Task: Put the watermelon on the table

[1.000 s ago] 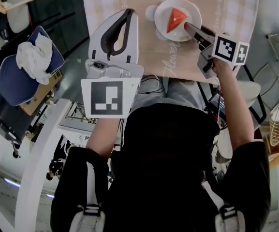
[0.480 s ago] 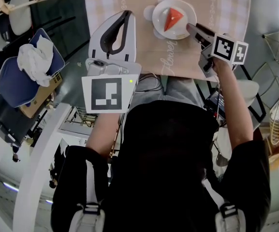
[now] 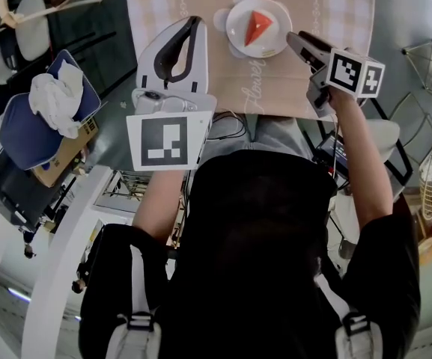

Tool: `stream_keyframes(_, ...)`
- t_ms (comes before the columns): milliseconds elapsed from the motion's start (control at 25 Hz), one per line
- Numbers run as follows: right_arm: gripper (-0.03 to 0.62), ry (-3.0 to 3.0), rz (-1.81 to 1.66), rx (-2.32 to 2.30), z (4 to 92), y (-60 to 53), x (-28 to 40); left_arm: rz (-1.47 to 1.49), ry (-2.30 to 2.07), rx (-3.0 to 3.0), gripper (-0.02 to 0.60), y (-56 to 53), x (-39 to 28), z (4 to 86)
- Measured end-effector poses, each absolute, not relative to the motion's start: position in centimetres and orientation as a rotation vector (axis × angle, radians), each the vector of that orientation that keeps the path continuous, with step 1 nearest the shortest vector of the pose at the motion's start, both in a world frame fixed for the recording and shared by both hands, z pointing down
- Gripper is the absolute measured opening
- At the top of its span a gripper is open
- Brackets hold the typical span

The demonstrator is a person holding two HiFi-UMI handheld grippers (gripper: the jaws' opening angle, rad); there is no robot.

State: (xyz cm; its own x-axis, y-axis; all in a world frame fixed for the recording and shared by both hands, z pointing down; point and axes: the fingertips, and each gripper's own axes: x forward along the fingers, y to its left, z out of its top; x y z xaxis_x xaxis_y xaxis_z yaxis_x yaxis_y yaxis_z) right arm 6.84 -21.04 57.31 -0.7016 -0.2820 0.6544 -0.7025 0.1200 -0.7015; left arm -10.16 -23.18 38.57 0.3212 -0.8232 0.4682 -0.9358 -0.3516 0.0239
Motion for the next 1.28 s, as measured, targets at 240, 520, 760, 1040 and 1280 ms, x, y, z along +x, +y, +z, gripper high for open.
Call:
stream_keyframes(240,0.143,-2.188,1.457,0.992,50.8,-22.8,7.2,0.509,-1.589,2.360,0.011,-23.2,-8.4,35.5)
stream_keyframes(520,0.022,-2.342,1.258,1.127,42.3,-25.4,8.8,0.473,-1.623,2.409,0.011,-23.2,-6.5,31.0)
stream_keyframes(760,0.018,-2.461,1.162,1.132,36.8,-25.3,9.7,0.429,-1.661,2.419,0.011,-22.3,-5.2,28.1)
stream_keyframes(1040,0.018,-2.617,1.053,1.088,31.1,-24.8,9.4,0.414,-1.722,2.414,0.011,-21.6,-4.7,25.5)
stream_keyframes(1280,0.018,-2.709,0.954,1.038,28.5,-24.4,8.2,0.401,-1.756,2.433,0.011,-21.6,-5.2,23.6)
